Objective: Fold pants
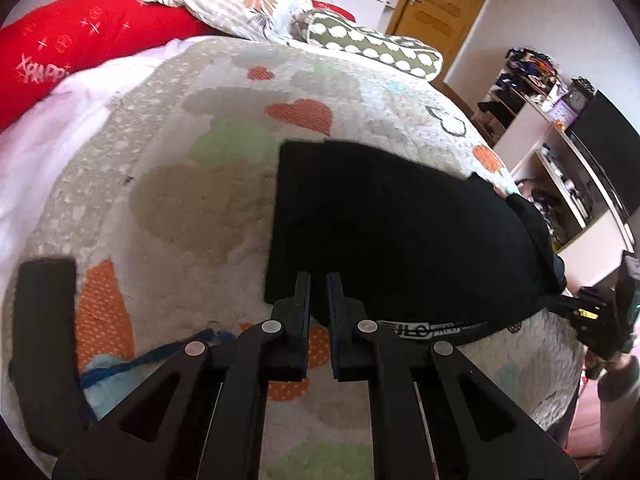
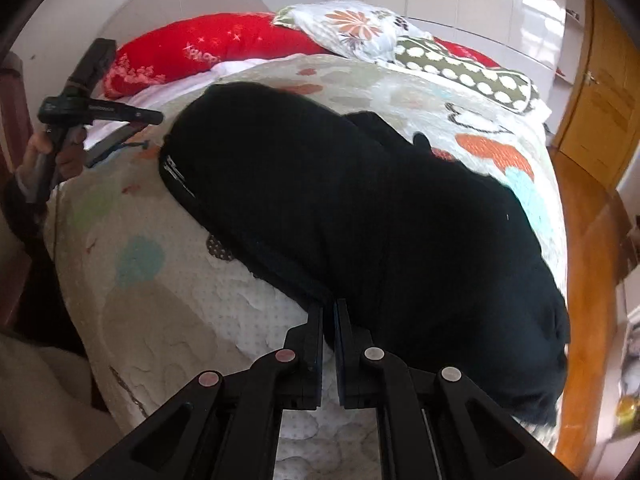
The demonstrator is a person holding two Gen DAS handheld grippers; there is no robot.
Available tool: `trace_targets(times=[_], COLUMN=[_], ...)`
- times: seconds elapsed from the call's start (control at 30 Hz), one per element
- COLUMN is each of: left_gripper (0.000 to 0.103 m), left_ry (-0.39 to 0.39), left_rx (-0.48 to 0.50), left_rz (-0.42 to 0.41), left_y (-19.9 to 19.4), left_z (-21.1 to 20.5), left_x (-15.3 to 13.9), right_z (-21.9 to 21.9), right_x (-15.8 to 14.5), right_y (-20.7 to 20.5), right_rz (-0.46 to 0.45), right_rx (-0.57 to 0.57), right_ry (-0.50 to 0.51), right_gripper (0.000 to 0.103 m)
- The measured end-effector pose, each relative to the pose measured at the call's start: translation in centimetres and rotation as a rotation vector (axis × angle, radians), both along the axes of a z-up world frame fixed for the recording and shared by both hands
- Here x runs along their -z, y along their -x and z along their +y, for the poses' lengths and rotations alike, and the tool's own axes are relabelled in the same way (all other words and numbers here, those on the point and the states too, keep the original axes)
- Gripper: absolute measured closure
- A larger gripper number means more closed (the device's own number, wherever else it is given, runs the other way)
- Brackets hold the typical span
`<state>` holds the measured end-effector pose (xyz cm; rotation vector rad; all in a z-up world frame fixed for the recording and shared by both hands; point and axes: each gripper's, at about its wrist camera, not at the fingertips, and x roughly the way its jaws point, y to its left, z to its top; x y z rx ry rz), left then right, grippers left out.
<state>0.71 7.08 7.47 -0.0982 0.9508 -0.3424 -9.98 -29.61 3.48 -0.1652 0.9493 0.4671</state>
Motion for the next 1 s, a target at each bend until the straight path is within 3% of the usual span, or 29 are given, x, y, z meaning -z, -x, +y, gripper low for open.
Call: trace_targets(times=[0.07, 0.1, 0.13, 0.2, 0.23, 0.27, 0.33, 0.43, 0.5, 0.53, 0.6, 0.63, 0.77, 0.83, 0.9, 1.0], left_gripper=[0.096, 0.088, 0.071, 0.046, 0.040, 0.039, 0.039, 0.039, 0.040, 0.043, 0.058, 0.059, 0.062, 0.062, 0.062, 0.062], left_ry=[-0.012, -0.010, -0.008, -0.020, -0.022, -0.012, -0.016, -0.064, -0.134, -0.153, -0.149, -0.135, -0.067, -0.052, -0.056, -0.084], left_rx=[-0.017, -0.020, -0.031, -0.068, -0.084, -0.095, -0.093, -0.082, -0.076, -0.073, -0.060, -0.058, -0.088, -0.090, -0.098, -0.100], left_rz=[-0.010, -0.014, -0.018, -0.039, -0.051, -0.063, -0.044, -0.013, 0.001, 0.010, 0.023, 0.027, 0.011, -0.009, -0.012, 0.000], left_y=[-0.2, -0.6, -1.0, -1.8, -2.1, -2.7, -3.8, -5.3, -6.0, -6.2, -6.2, -6.2, -5.4, -4.4, -3.5, -3.2], left_z=[0.0, 0.0, -0.1, -0.1, -0.2, -0.6, -1.3, -2.8, -4.1, -4.5, -4.6, -4.4, -3.1, -2.7, -2.5, -3.1], left_x=[-0.4, -0.6, -0.7, -0.6, -0.4, -0.3, 0.3, 1.6, 2.6, 2.8, 3.1, 3.0, 1.8, 1.2, 1.5, 2.2], right_z=[-1.0, -1.4, -1.9, -2.7, -3.1, -3.4, -3.0, -1.1, 0.6, 0.7, -1.2, -2.1, -9.6, -12.8, -15.4, -17.9], right_x=[-1.3, -2.0, -3.3, -5.0, -5.6, -5.9, -5.8, -3.5, -0.7, 0.5, 0.2, -0.5, -6.5, -7.8, -7.4, -3.6], right_y=[-0.2, -0.2, -0.2, -0.9, -1.5, -2.7, -4.7, -8.6, -11.2, -12.1, -12.3, -11.8, -6.2, -3.2, -0.2, 2.3], right_rz=[0.003, -0.008, -0.043, -0.100, -0.119, -0.140, -0.141, -0.069, -0.005, 0.027, 0.046, 0.030, -0.126, -0.162, -0.134, 0.020], right_rx=[0.034, 0.047, 0.070, 0.122, 0.158, 0.222, 0.269, 0.269, 0.267, 0.291, 0.322, 0.346, 0.519, 0.613, 0.695, 0.793], right_ry=[-0.069, -0.092, -0.126, -0.182, -0.204, -0.202, -0.175, -0.143, -0.021, 0.030, -0.060, -0.096, -0.198, -0.200, -0.169, -0.120], right_gripper=[0.096, 0.095, 0.091, 0.072, 0.052, 0.045, 0.045, 0.045, 0.050, 0.069, 0.083, 0.098, 0.100, 0.100, 0.100, 0.100])
